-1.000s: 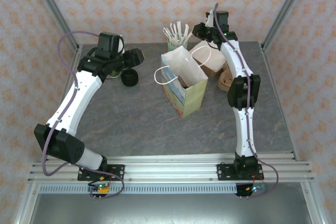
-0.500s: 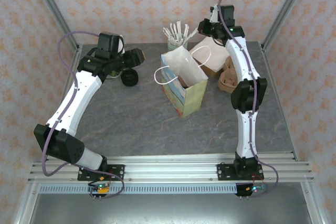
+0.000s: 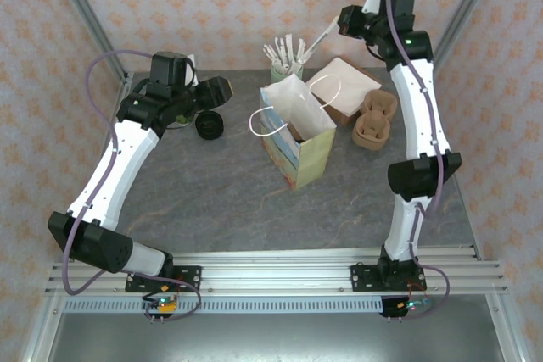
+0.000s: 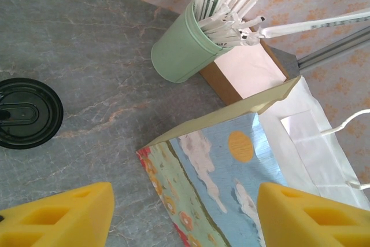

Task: Pack the takeout coffee

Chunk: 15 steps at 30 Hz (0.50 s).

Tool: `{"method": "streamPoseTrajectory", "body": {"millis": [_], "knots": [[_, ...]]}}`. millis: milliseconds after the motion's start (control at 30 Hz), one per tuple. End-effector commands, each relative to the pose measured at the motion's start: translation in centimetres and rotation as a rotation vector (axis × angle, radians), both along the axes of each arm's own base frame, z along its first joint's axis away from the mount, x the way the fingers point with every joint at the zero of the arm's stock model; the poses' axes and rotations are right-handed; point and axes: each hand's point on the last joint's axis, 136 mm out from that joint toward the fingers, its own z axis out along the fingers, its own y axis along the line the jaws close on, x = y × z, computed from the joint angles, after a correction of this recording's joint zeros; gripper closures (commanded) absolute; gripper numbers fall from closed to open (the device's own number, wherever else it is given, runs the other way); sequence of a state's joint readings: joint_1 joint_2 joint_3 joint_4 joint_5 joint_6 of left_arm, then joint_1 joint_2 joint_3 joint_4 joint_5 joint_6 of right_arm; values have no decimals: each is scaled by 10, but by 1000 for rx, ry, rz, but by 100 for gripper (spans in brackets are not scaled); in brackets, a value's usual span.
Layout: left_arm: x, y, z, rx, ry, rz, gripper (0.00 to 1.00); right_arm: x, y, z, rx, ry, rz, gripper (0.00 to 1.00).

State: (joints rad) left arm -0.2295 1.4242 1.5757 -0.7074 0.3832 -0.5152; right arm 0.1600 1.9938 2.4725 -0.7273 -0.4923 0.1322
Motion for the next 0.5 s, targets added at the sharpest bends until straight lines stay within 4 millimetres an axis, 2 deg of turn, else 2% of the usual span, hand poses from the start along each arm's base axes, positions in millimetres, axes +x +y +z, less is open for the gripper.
{"method": "streamPoseTrajectory", "body": {"millis": [0, 167, 267, 400, 467], "knots": [[-7, -7, 12, -11, -40, -32, 33, -37, -13, 53, -12, -105, -26, 100], [-8, -10, 16, -17, -50, -40, 33, -86, -19, 95, -3, -177, -13, 100], [-9, -12, 18, -16, -59, -46, 33, -117, -16, 110, 14, -201, 22, 100], [-11, -13, 15, -13, -56, -52, 33, -152, 0, 109, 27, -193, 100, 100], [-11, -14, 15, -14, -56, -53, 33, -163, 9, 98, 13, -166, 137, 100]]}}
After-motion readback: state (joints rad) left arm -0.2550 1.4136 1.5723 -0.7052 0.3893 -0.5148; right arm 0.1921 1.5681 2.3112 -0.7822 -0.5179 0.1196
